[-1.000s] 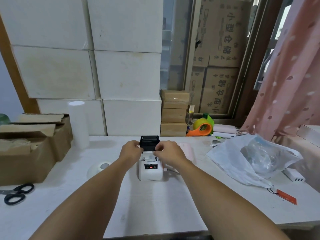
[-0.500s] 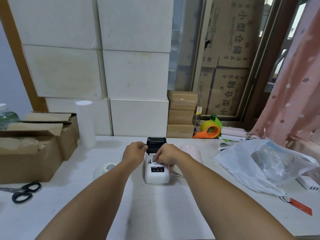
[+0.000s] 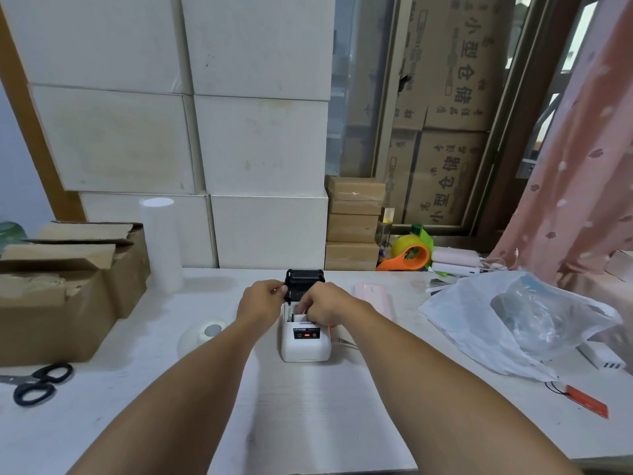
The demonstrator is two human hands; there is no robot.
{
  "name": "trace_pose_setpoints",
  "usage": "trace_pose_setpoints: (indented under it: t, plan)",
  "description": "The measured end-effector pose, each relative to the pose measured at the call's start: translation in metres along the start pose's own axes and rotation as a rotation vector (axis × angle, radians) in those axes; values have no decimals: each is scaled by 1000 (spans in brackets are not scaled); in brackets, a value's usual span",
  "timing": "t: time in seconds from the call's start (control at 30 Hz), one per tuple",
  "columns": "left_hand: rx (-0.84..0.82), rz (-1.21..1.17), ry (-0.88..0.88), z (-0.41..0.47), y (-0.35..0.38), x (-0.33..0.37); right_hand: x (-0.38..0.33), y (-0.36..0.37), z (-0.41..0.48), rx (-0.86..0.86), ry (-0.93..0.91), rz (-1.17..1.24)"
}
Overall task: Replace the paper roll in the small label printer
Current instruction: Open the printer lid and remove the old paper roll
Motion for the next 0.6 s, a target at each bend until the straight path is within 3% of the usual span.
trace_pose_setpoints:
  t: [0.2, 0.6]
  plan:
    - [14, -18, -22, -2, 2, -2, 6, 0, -3, 45, -47, 128]
    - [1, -44, -25, -6, 2, 2, 26, -23, -29, 224, -142, 633]
Point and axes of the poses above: each hand's wrist, its own z-axis towards the middle knuckle, its own y-axis out of the palm, x = y × z, the point moved 7 cm from there along z, towards the middle knuckle, and after that the axes turned 6 degrees about -x, right-handed, at the moved point
